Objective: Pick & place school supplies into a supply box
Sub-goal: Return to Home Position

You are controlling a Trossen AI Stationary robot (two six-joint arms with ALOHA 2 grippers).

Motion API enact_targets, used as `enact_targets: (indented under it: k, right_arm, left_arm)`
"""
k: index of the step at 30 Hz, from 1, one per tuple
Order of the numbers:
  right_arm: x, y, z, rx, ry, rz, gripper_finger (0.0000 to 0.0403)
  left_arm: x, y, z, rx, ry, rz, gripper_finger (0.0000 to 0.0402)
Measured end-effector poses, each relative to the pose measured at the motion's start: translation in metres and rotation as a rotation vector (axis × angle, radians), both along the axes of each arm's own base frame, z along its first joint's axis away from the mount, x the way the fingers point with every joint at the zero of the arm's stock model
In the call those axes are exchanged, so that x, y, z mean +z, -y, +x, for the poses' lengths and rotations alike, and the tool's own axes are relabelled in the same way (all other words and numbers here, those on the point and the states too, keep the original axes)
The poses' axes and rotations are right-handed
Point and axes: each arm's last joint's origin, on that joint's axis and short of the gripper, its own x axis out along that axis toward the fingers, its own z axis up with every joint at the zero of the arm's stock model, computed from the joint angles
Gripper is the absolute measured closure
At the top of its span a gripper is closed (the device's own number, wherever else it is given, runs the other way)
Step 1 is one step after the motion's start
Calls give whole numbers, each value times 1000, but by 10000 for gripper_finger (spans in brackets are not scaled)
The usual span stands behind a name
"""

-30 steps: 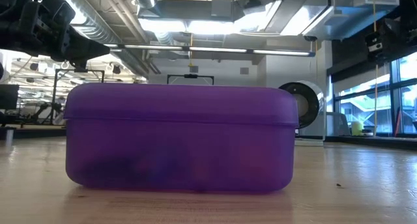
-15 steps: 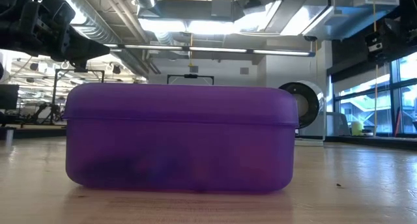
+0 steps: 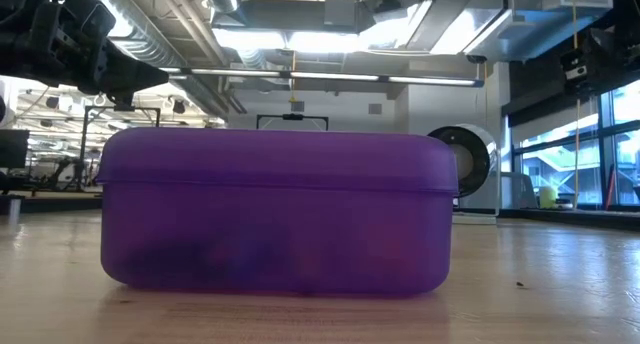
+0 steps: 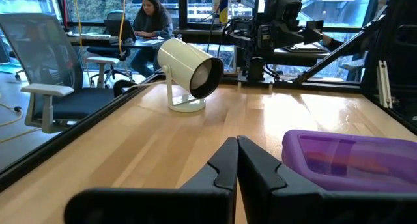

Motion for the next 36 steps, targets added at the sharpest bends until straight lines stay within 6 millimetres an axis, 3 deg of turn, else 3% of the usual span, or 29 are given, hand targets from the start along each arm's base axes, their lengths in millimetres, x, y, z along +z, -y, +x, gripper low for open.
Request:
enact_targets:
  k: [36]
  right_arm:
    - [0, 0, 0, 0, 0, 0, 161]
  left_arm:
    - [0, 0, 0, 0, 0, -1, 393]
